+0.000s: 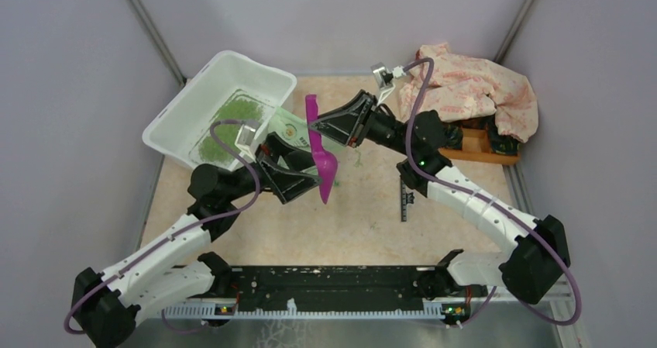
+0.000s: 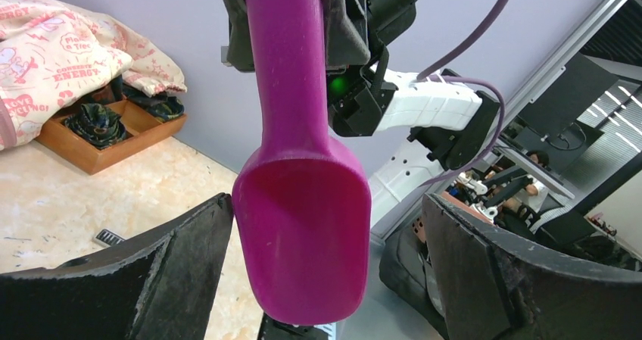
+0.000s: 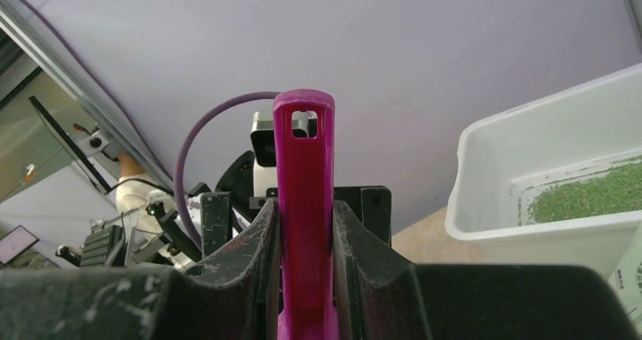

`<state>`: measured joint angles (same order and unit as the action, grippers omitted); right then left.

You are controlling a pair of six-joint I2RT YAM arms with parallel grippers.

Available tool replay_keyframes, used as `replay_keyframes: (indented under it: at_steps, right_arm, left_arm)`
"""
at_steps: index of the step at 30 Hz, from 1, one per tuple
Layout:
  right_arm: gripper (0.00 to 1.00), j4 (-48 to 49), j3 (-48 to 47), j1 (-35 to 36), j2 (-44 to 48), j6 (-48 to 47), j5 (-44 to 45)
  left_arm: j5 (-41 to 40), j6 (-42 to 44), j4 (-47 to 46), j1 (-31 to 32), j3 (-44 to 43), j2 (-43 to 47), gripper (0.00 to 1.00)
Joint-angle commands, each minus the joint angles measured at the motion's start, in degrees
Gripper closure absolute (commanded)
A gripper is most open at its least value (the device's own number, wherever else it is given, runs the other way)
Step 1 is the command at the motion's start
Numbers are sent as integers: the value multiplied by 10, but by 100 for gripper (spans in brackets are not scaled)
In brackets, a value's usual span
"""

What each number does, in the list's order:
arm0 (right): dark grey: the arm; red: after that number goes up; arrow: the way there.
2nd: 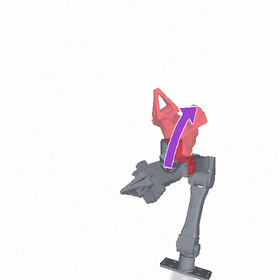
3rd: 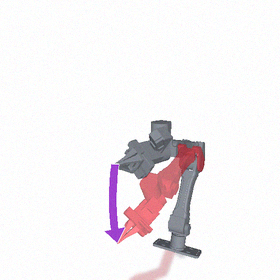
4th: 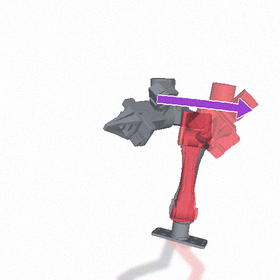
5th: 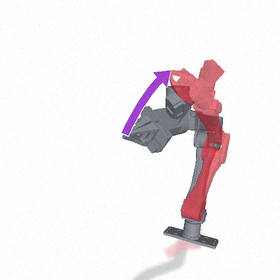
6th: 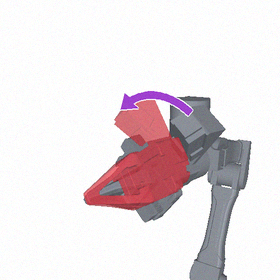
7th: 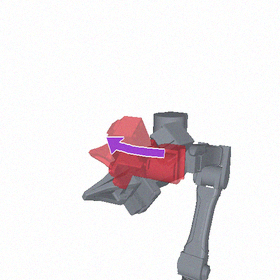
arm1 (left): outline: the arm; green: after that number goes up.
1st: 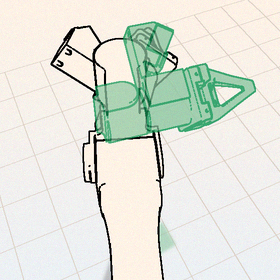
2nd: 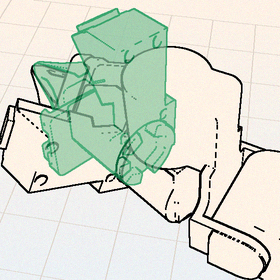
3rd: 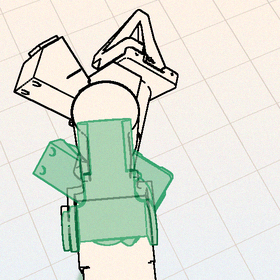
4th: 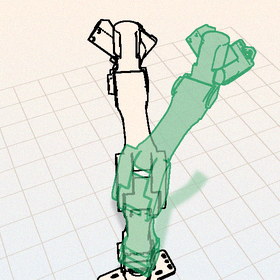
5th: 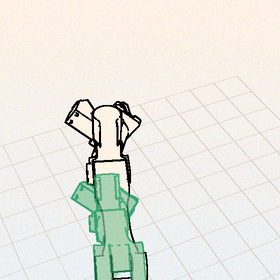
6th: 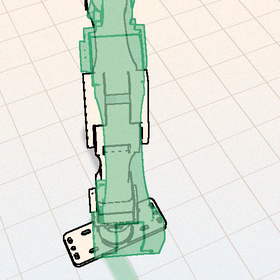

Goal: Fill the litter box with clean litter
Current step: Pick up the spatula from the center of the board.

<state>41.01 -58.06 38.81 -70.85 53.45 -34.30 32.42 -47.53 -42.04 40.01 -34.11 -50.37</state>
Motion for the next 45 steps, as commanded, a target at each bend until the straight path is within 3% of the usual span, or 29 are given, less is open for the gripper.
replay_keyframes:
  at_steps: [1,13,18,27,33,39,43,45]
  right_arm:
    - [100,17,5,-4,31,-23,13]
    - [100,36,30,-4,40,-10,14]
    - [100,35,37,-3,48,-10,13]
    - [100,-17,35,-3,71,-43,9]
    - [100,-5,45,-3,70,-35,6]
    - [100,3,51,-3,74,-27,3]
    - [100,2,55,-4,79,-27,1]
    - [100,1,60,-3,85,-27,1]
  left_arm:
    - [-14,17,-13,9,-27,-10,1]
    - [-32,49,4,22,-44,-42,1]
    - [-23,61,23,23,-57,-48,16]
    - [-18,109,139,23,-96,-24,16]
    - [-7,114,146,23,-98,-26,22]
    - [-8,101,115,23,-96,-39,12]
    - [-10,104,113,23,-102,-47,20]
    - [-9,109,116,23,-106,-48,32]
